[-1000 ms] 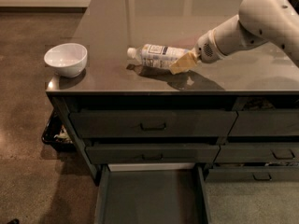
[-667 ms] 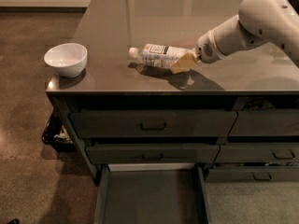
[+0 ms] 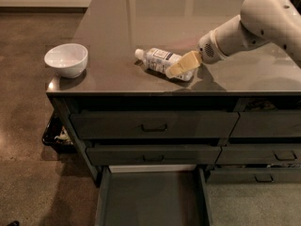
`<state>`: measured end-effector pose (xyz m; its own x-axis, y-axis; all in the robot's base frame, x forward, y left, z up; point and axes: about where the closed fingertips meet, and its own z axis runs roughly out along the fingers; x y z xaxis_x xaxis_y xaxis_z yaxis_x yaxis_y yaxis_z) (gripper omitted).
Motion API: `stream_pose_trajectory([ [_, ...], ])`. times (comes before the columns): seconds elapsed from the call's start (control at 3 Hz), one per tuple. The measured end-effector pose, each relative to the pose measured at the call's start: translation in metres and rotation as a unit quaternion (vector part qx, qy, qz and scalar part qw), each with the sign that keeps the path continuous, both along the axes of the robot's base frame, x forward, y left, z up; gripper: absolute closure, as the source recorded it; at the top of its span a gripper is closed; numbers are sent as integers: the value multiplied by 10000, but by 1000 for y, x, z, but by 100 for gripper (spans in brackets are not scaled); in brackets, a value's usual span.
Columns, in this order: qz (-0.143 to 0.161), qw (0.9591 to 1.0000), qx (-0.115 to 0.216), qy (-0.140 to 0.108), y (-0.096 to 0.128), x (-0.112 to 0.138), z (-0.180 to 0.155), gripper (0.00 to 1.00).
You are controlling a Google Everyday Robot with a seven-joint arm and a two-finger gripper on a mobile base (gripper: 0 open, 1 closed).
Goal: Pick blue plastic bottle from bottom drawer and place on counter
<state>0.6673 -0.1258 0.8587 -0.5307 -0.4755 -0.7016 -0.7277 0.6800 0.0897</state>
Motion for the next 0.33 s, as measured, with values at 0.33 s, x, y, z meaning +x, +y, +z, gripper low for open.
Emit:
stream_pose_trajectory([
  [0.33,0,10000,0,0,0,0,0,0],
])
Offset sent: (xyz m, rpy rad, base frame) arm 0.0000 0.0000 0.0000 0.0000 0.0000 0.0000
